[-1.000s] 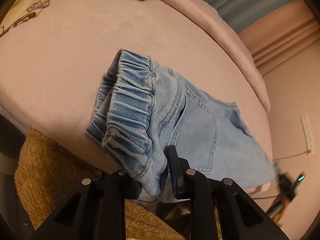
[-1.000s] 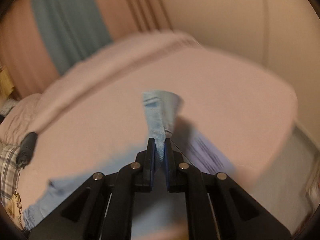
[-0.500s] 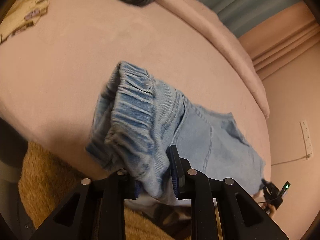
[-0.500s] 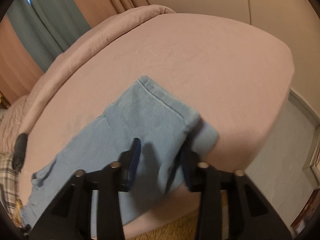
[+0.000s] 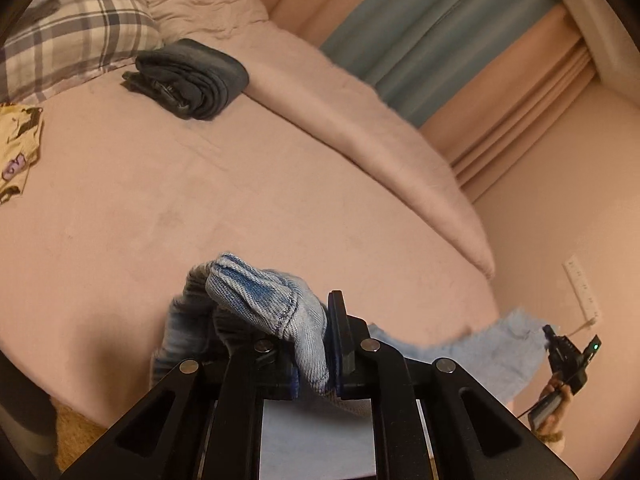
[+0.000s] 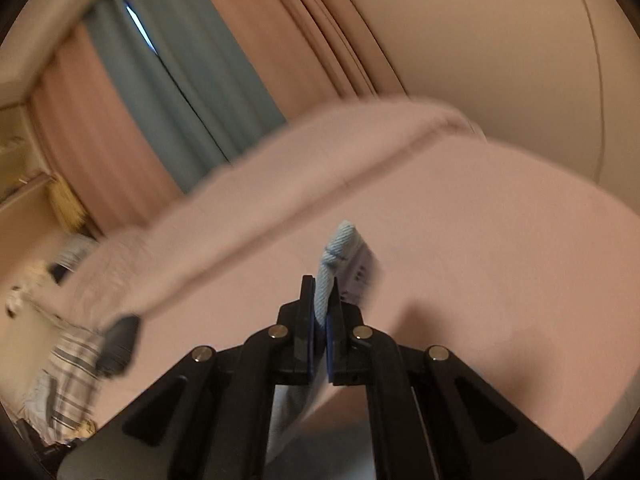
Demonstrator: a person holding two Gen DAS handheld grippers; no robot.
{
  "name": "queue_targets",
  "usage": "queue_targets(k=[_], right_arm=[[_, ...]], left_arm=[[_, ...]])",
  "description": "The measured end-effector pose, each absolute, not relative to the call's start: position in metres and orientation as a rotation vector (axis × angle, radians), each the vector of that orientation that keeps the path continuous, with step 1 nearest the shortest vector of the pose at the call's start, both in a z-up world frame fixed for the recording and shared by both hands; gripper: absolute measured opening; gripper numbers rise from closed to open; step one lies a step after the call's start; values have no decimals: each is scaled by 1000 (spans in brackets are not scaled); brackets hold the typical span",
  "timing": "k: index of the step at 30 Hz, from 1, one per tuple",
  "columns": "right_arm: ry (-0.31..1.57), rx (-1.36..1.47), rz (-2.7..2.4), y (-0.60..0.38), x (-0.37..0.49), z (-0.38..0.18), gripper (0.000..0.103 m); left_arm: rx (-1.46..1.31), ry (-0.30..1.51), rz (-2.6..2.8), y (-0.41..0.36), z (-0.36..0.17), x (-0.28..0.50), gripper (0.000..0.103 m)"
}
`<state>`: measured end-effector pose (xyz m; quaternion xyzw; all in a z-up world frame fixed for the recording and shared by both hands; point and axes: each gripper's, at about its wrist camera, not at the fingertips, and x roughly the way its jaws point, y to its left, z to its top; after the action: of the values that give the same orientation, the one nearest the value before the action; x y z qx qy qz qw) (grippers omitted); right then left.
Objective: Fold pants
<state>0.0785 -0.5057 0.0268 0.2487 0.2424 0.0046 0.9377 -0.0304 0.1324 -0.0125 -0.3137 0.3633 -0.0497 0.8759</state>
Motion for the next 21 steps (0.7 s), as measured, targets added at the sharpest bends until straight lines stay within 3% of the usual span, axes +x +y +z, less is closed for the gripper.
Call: queue_targets(k=[3, 8, 11, 21], right_arm=[[469, 510, -39, -522, 46, 20, 5], [770, 529, -182, -557, 20, -91, 5], [885, 597, -228, -568, 4, -146, 4], [803, 431, -273, -548, 9, -98, 6]], left_arm=[[-591, 907, -57, 128, -55, -50, 10], [-641, 1126, -63, 123, -130, -75, 14], [-665, 1103, -53, 125, -136, -81, 17], [-617, 1100, -30, 123, -131, -81, 17]])
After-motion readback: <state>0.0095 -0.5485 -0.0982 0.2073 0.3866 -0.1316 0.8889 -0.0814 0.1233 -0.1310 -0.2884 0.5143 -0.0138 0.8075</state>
